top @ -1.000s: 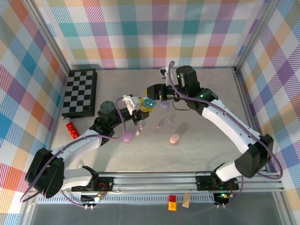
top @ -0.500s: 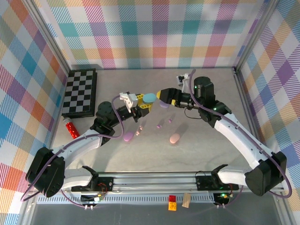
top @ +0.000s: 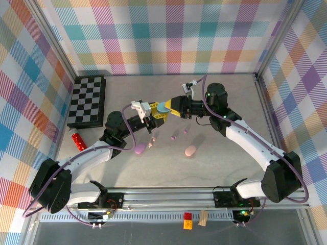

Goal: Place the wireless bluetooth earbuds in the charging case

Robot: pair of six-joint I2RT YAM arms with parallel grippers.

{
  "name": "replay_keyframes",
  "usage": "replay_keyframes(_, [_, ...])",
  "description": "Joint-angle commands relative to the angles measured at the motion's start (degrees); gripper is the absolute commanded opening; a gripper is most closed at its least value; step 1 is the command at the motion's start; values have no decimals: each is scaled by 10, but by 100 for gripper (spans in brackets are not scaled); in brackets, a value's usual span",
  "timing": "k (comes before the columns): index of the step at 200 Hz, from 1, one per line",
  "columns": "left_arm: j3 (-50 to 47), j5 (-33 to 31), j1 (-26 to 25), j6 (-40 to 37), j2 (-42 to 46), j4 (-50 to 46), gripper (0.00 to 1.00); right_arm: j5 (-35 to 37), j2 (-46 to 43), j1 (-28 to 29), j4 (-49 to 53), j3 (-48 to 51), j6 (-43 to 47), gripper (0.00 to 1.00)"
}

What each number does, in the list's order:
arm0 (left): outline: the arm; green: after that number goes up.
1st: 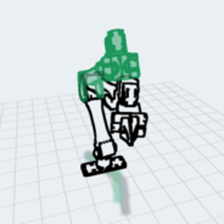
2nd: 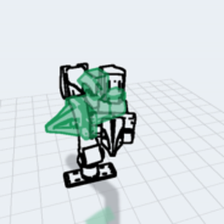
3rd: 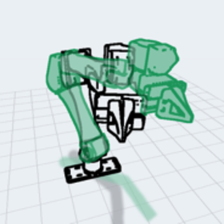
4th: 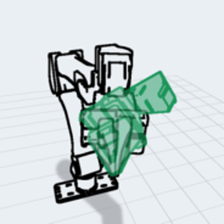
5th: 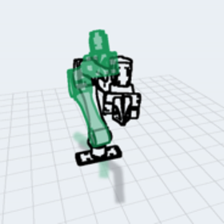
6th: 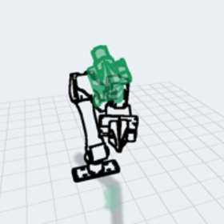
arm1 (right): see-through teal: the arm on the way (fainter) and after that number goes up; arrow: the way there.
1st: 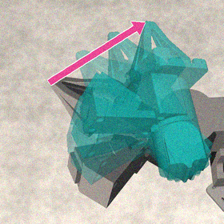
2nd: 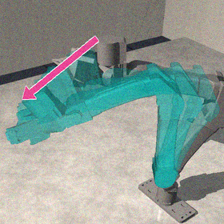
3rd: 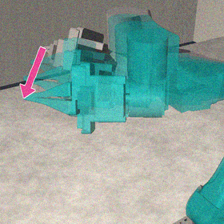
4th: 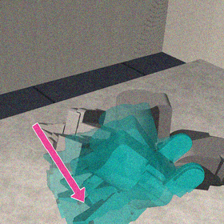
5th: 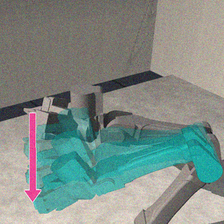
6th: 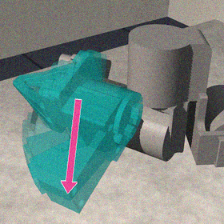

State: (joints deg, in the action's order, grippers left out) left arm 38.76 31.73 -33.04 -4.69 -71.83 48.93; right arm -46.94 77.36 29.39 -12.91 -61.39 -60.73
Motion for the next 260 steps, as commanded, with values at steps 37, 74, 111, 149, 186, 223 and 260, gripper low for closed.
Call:
replay_keyframes(37, [11,12,-10,0,-6,3,37,-5,-12,-12,-41,15,-11,23])
replay_keyframes(74, [7,10,-10,-7,-3,-17,64,42,-33,-32,-25,43,5,18])
replay_keyframes(111, [-3,9,-11,-13,-1,-62,100,120,-65,-77,53,95,77,18])
replay_keyframes(149, [-4,5,-36,-41,-7,-156,100,163,-67,-167,68,189,100,16])
replay_keyframes(186, [-14,-29,-69,-62,-18,-188,100,192,-31,-232,44,263,105,16])
replay_keyframes(223, [-10,-59,-100,-62,-46,-188,100,214,25,-247,25,290,129,16])
replay_keyframes(260, [-5,-101,-126,-44,-74,-180,100,244,71,-250,16,300,149,18])
